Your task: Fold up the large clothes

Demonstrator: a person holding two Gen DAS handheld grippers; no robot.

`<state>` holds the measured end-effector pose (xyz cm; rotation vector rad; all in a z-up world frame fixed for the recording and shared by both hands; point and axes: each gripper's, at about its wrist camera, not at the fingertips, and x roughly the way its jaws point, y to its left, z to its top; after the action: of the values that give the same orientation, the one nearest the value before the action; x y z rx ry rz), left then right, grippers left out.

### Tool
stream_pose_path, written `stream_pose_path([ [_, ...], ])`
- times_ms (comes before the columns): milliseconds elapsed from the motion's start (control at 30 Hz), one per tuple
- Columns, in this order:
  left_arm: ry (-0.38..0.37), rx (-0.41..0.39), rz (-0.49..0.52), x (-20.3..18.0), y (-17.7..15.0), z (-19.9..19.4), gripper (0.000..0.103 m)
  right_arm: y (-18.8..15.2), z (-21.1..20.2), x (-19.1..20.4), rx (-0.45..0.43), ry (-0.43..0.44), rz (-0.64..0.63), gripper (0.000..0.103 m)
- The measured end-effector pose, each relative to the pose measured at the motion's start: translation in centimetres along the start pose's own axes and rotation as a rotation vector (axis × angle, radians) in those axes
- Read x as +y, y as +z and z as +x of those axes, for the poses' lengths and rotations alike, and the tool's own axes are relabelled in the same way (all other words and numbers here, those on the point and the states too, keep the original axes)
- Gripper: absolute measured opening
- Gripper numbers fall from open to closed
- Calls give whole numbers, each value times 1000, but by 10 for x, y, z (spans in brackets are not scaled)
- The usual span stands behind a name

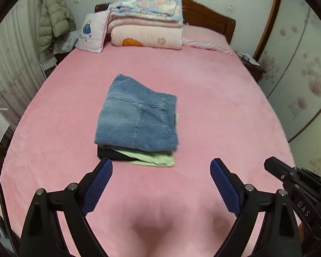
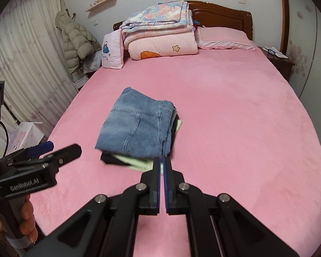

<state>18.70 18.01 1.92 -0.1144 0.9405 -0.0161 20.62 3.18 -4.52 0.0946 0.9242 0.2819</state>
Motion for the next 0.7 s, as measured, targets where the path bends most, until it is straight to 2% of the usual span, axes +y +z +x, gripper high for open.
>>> stream_pose_path([
  [267,-4,12,-10,-65,-63,-82,92,-59,-105,-31,40,17,-30,3],
  [333,-1,15,-18,-76,-74,-94,92,-72,-122,-36,46,17,-38,5],
  [400,5,17,-20,-89,-87,-106,92,-86,-142,-44,45,20,-37,13],
  [500,32,6,0,-107,-104,-117,92,-103,-160,-52,36,13,-35,25],
  [700,52,29,8,-131,-140,-124,92,-132,-180,-68,20,-26,-24,28],
])
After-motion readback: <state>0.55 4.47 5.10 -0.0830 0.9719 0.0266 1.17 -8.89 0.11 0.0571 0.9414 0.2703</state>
